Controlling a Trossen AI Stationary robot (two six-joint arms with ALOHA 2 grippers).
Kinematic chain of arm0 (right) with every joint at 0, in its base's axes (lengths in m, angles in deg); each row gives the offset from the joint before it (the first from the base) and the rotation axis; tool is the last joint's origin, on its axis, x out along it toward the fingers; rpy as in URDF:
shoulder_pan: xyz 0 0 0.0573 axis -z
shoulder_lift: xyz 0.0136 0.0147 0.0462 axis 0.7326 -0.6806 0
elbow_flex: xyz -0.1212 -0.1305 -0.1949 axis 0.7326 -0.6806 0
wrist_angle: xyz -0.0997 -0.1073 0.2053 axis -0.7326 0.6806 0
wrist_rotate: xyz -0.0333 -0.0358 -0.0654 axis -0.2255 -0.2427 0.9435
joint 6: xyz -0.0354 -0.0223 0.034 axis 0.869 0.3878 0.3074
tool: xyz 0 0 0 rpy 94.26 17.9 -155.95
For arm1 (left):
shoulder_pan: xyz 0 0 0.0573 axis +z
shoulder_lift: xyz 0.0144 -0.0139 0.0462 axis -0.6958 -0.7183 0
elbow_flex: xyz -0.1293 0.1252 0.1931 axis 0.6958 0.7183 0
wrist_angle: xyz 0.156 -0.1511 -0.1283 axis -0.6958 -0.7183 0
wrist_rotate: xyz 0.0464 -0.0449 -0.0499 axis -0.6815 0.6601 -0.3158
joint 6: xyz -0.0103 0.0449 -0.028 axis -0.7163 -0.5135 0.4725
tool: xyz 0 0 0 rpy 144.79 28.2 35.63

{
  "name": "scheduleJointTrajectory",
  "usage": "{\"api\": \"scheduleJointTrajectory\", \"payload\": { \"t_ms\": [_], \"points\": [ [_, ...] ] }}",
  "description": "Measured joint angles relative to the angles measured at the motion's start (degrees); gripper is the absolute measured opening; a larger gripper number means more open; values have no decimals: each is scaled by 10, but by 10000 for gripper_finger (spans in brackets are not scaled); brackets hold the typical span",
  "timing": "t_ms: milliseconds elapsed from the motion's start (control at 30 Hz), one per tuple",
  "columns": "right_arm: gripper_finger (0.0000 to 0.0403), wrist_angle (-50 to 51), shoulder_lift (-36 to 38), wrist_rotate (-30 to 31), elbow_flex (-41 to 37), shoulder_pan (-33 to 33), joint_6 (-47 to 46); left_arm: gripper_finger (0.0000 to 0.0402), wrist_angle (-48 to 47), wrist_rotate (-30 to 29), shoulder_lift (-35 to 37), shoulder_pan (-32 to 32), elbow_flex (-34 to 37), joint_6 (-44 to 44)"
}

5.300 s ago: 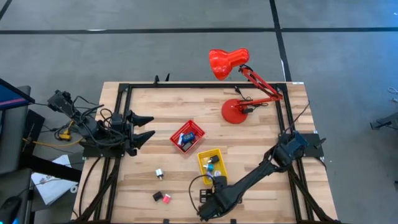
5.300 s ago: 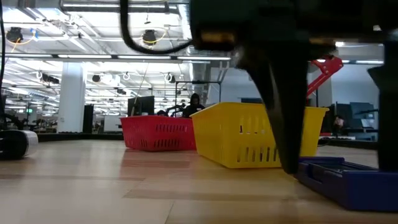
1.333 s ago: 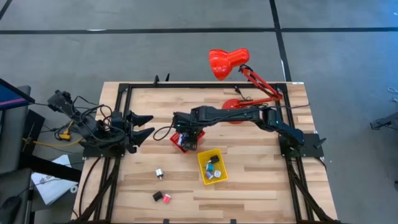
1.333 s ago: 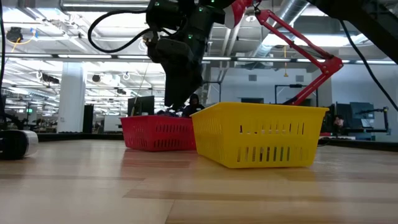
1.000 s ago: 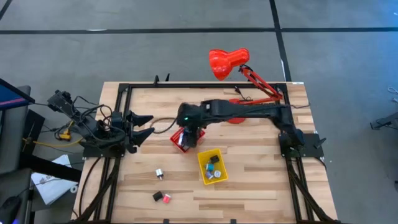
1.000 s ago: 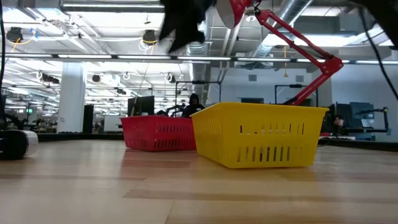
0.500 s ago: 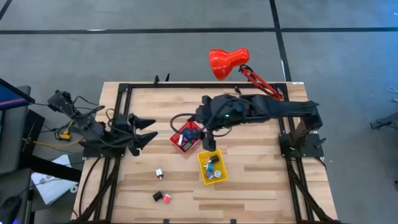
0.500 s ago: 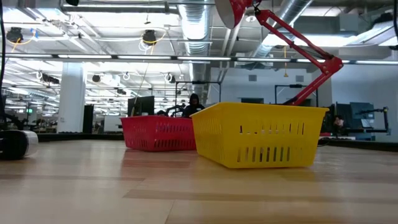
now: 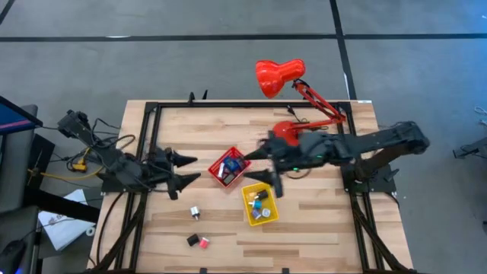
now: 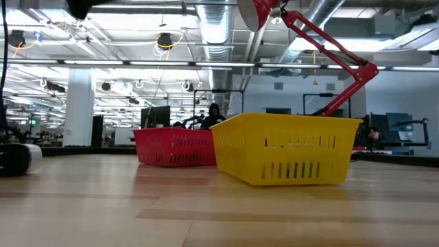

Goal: Pick & Place Office items
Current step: Put the white charger adapter into the yellow basket

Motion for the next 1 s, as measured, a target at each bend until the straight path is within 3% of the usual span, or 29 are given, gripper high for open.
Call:
{"api": "scheduleJointTrajectory", "payload": {
  "t_ms": [133, 233, 333, 433, 600, 700, 900, 1000],
  "points": [
    [240, -9, 65, 45, -69, -21, -10, 324, -115, 53, -30, 0, 0, 126],
    [240, -8, 110, 85, -108, -33, -17, 324, -163, 133, -65, 0, 0, 193],
    [240, -11, 157, 123, -143, -44, -15, 324, -173, 217, -103, 1, 0, 210],
    [240, -14, 201, 123, -181, -55, -15, 324, -175, 299, -142, 7, -2, 209],
    [240, -20, 259, 123, -225, -79, -20, 324, -228, 456, -189, 18, -4, 153],
    [240, -18, 274, 123, -235, -83, -17, 324, -272, 509, -204, 19, -4, 91],
    [240, -17, 282, 124, -237, -79, -17, 324, -315, 527, -216, 25, -4, -52],
    [240, -18, 281, 124, -237, -74, -22, 324, -350, 504, -228, 44, -17, -142]
  ]
}}
